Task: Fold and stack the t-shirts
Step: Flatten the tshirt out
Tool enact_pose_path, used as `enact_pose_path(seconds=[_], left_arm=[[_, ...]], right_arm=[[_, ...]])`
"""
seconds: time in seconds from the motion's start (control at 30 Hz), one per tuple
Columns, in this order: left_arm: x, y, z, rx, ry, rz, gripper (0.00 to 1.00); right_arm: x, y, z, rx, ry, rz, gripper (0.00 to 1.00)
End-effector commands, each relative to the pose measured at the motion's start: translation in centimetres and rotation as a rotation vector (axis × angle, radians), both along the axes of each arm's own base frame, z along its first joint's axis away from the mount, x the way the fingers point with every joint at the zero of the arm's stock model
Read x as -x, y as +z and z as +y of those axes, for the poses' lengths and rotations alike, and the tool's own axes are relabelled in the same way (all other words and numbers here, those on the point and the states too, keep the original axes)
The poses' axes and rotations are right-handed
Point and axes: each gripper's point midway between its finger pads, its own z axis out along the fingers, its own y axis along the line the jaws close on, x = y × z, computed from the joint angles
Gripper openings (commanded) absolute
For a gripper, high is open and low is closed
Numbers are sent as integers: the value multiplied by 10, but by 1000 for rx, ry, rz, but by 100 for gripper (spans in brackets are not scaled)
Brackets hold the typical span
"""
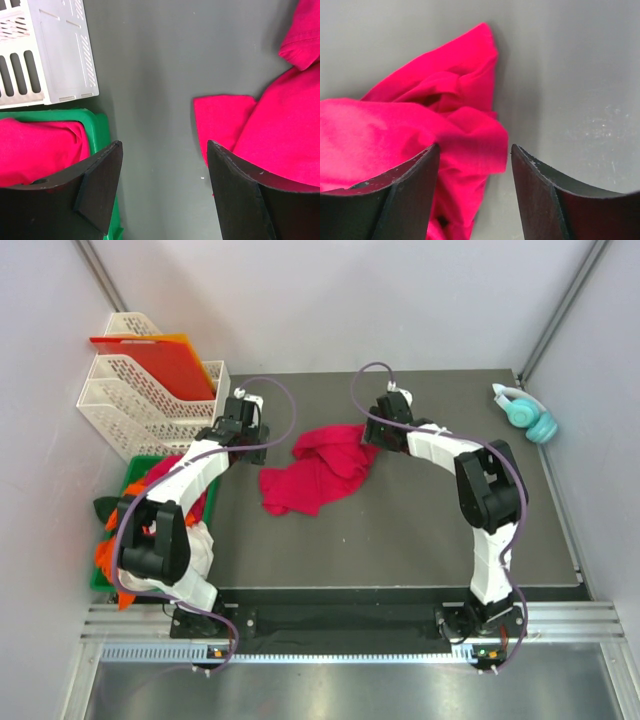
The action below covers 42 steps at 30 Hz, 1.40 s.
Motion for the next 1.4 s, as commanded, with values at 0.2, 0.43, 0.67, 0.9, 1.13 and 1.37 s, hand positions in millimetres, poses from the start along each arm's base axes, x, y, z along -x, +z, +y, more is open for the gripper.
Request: enact_pose_path(seconds=[0.2, 0.43, 0.67, 0.9, 1.13, 1.37], left_arm=[[-4, -2, 2, 2, 7, -26, 73], [-6, 1, 0, 11, 5, -34, 73], [-2, 3, 0, 20, 0, -46, 73], [0, 4, 0, 20, -2, -46, 73], [2, 1, 0, 22, -3, -43, 73], [3, -1, -1, 28, -7, -35, 73]], right_arm=[[-6, 78, 26, 207, 111, -257, 67], [6, 102, 72, 343, 271, -328, 70], [8, 96, 78, 333, 266, -314, 70], [4, 94, 66, 320, 228, -294, 68], [10, 81, 52, 405, 221, -274, 66], [17, 54, 34, 524, 207, -212, 64]])
